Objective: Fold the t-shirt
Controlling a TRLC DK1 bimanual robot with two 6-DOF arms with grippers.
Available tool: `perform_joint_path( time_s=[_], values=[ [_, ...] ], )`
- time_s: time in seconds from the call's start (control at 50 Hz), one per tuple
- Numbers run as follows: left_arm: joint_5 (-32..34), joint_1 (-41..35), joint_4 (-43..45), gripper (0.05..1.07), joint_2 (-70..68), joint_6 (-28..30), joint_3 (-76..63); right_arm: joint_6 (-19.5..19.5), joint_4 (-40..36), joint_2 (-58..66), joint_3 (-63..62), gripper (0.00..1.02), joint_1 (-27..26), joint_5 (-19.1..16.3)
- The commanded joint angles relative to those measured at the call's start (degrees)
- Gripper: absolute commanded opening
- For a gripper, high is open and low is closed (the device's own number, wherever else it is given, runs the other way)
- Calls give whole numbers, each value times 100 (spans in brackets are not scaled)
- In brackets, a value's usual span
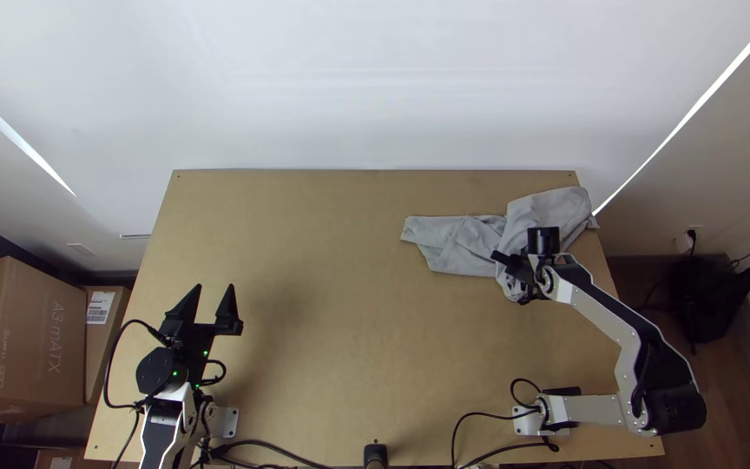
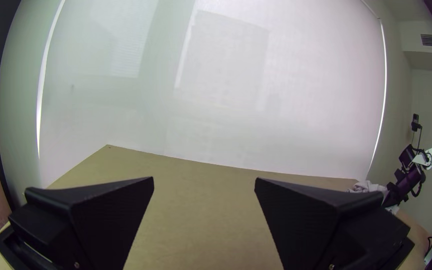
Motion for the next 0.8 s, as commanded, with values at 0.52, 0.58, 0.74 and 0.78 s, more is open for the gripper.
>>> perform_joint_path(
  time_s=[0.52, 0.58, 0.74, 0.78],
  values=[
    [167, -629, 92, 103, 257, 169, 354, -271, 81, -1614, -233, 3, -1679, -210],
    [176, -638, 109, 103, 512, 178, 495, -298, 81, -1675, -241, 3, -1820, -210],
    [194, -778, 197, 103, 1259, 187, 908, -315, 81, -1798, -241, 3, -2136, -228],
    [194, -875, 206, 103, 1479, 187, 1031, -315, 81, -1816, -241, 3, -2197, -228]
  ],
)
